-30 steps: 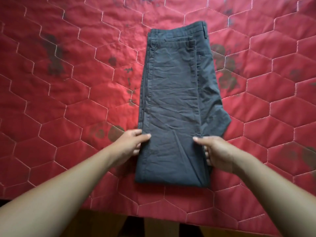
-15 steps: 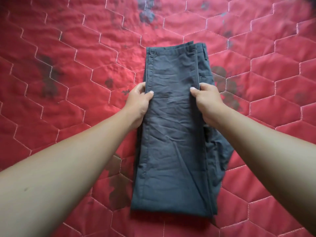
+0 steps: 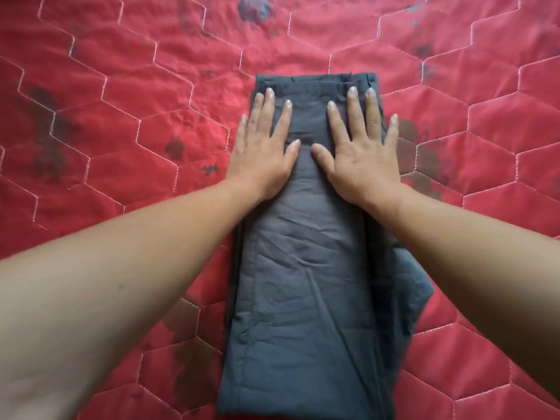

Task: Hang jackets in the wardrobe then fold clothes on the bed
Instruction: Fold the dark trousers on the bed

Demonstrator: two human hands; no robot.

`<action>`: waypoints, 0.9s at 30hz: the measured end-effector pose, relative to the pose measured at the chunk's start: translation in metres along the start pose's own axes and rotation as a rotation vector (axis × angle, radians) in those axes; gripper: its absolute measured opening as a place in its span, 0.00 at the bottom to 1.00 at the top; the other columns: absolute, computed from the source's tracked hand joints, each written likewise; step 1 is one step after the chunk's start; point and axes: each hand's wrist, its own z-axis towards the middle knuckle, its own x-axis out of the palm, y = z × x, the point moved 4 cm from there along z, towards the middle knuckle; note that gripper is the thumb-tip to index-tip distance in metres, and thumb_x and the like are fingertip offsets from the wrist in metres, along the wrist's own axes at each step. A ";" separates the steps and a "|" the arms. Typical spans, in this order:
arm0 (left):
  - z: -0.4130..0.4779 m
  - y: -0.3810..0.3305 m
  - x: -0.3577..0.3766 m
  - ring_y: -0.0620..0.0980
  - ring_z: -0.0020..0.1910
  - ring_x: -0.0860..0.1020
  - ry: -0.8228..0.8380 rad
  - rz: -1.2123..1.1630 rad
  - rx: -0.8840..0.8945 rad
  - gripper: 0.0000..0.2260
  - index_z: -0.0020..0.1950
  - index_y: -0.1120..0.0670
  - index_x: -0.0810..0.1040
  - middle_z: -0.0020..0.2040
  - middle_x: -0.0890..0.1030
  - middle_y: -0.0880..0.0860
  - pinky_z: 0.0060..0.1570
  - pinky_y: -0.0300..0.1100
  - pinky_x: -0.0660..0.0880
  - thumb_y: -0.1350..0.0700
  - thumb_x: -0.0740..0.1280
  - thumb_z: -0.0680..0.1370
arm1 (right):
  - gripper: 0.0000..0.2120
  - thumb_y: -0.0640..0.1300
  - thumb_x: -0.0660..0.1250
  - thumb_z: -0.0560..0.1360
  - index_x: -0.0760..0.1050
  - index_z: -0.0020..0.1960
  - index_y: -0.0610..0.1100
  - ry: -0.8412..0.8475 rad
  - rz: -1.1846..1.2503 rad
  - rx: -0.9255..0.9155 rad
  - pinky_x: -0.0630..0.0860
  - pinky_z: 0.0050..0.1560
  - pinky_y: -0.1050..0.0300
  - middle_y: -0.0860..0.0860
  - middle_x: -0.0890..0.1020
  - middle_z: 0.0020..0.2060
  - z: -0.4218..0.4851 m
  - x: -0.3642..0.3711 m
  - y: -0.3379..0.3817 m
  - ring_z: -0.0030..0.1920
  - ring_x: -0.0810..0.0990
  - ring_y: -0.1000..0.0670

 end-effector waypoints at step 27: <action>-0.238 -0.009 0.018 0.59 0.82 0.46 0.136 0.214 0.128 0.33 0.83 0.54 0.53 0.83 0.47 0.61 0.78 0.63 0.50 0.39 0.54 0.81 | 0.38 0.67 0.53 0.81 0.56 0.82 0.45 0.039 -0.096 -0.168 0.46 0.75 0.26 0.40 0.47 0.82 -0.239 0.031 0.019 0.82 0.44 0.36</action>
